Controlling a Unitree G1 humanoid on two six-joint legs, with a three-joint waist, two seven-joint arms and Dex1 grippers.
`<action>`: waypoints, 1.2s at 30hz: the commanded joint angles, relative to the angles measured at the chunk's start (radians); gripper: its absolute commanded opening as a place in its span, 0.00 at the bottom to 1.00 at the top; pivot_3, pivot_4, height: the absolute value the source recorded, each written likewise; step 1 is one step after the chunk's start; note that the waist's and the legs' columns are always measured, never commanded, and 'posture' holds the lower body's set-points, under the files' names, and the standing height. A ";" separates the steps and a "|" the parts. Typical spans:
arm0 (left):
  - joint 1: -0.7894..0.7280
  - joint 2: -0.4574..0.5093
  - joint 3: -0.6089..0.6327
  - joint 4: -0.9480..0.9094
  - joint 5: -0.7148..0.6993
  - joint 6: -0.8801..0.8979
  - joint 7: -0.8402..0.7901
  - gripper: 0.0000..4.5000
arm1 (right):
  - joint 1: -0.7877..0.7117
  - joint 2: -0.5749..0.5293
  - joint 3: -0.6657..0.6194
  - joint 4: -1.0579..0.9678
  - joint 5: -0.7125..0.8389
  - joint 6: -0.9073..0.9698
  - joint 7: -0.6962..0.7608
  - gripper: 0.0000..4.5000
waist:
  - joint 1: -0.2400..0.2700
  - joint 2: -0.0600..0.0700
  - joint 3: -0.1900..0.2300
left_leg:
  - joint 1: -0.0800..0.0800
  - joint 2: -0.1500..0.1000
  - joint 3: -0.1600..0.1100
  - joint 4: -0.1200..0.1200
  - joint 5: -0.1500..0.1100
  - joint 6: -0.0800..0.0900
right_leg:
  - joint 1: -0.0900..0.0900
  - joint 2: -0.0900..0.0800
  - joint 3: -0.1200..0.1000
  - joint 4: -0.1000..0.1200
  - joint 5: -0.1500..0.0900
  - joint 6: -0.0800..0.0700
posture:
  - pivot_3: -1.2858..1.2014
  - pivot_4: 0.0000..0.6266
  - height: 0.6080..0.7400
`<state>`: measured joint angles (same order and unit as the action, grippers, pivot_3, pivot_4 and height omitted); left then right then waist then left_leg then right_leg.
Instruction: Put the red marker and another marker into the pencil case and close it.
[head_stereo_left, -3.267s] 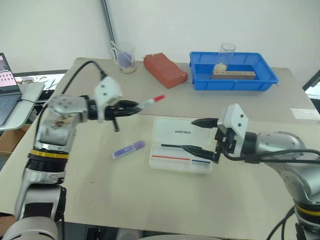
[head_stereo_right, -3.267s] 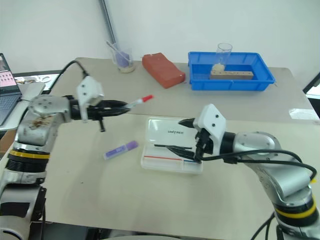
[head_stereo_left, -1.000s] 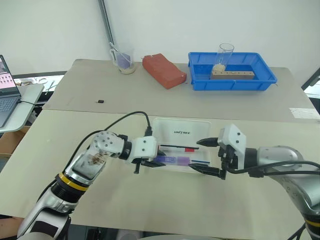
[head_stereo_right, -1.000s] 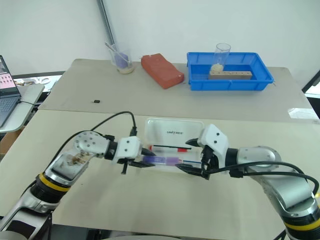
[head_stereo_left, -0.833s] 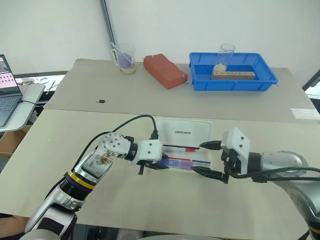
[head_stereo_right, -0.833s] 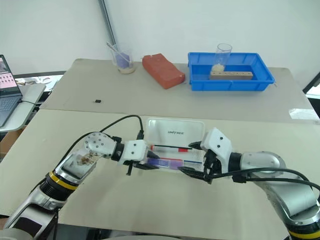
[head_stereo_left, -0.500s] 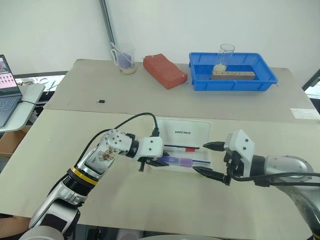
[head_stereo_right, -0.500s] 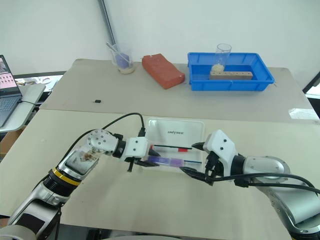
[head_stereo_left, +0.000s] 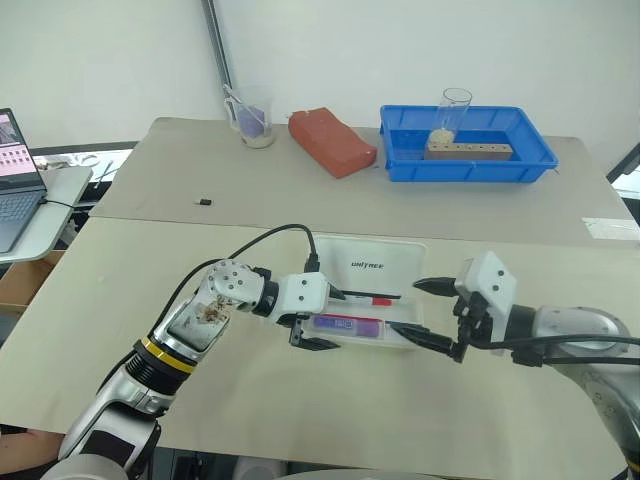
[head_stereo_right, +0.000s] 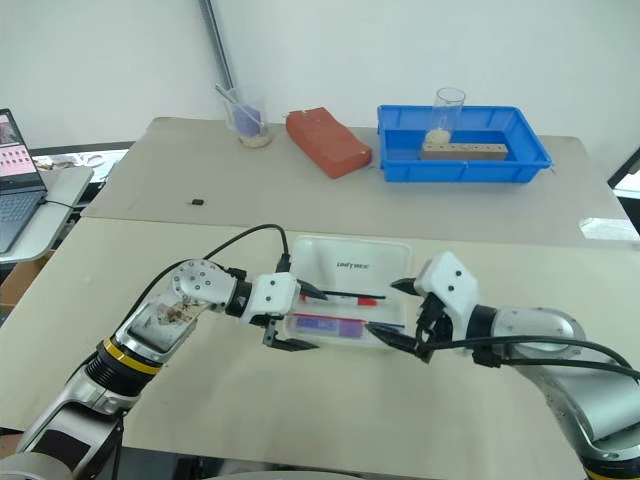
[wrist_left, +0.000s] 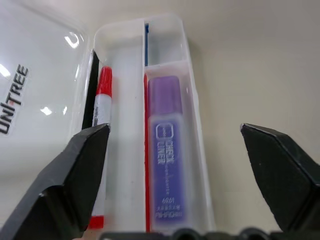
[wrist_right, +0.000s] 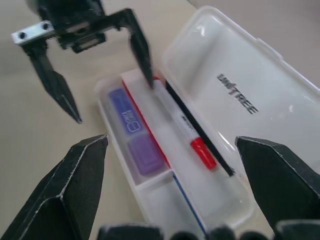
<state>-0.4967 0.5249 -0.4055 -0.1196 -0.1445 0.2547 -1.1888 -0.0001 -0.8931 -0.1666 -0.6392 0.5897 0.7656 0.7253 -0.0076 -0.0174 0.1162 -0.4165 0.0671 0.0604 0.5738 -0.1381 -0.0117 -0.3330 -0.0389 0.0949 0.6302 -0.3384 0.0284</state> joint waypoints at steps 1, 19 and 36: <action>-0.005 -0.064 0.099 -0.093 -0.129 0.023 0.044 0.98 | 0.047 -0.065 -0.116 0.115 -0.078 -0.028 0.011 1.00 | 0.006 0.000 0.000 | 0.000 0.000 0.000 0.000 0.000 0.000 | 0.000 0.000 0.000 0.000 0.000 0.000 | 0.52 0.24 1.00; 0.034 -0.079 0.110 -0.202 -0.190 0.001 0.065 0.98 | -0.088 -0.157 0.083 0.691 -0.342 -0.292 0.257 1.00 | -0.005 0.005 -0.001 | 0.004 -0.001 0.000 0.001 0.000 0.000 | 0.005 0.000 0.001 -0.001 0.000 0.001 | 0.52 0.24 1.00; 0.077 -0.020 0.131 -0.262 -0.209 0.038 0.073 1.00 | -0.130 -0.137 0.085 0.613 -0.290 -0.314 0.364 0.05 | -0.005 0.005 -0.001 | 0.010 -0.001 0.000 0.001 0.000 0.000 | 0.012 0.000 0.001 -0.002 0.000 0.001 | 0.52 0.24 1.00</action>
<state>-0.4227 0.4887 -0.3007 -0.3451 -0.3343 0.2887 -1.1079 -0.1238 -1.0308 -0.0354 0.0743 0.2570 0.4553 1.0696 -0.0130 -0.0121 0.1155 -0.4069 0.0659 0.0606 0.5750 -0.1384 -0.0117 -0.3208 -0.0392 0.0956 0.6278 -0.3385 0.0299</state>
